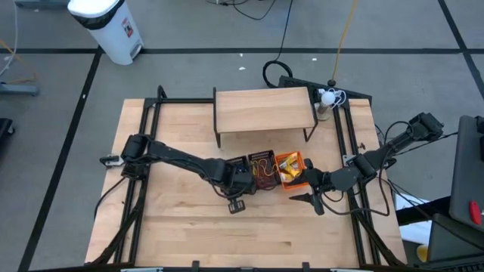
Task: Pick & Place Office Desk Supplies
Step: Put the left black bin with spiral keychain on the shelf
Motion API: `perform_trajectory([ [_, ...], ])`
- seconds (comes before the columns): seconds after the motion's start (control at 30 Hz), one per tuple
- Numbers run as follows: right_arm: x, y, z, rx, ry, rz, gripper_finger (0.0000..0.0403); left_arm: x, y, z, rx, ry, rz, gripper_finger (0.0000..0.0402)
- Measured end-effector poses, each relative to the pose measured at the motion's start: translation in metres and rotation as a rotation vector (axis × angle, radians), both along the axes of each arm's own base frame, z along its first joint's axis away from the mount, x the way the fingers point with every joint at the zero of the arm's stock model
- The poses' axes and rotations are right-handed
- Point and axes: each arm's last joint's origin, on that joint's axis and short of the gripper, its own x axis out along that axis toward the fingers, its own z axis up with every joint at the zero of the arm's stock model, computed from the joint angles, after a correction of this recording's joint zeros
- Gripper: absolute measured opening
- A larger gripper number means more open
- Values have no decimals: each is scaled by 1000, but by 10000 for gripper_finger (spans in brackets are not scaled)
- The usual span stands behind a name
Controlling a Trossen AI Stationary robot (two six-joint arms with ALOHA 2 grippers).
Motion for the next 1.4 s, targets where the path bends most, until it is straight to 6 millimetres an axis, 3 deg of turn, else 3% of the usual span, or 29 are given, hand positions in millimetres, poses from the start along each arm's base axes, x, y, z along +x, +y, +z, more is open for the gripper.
perform_trajectory([
  [0.47,0,0,0,-3,0,1,210,-7,-31,81,192,-45,-52,4],
  [1.07,0,0,0,-16,-4,7,210,-20,-21,137,300,-61,-33,4],
  [1.4,0,0,0,-16,-4,7,210,-30,-16,180,325,-157,-16,4],
])
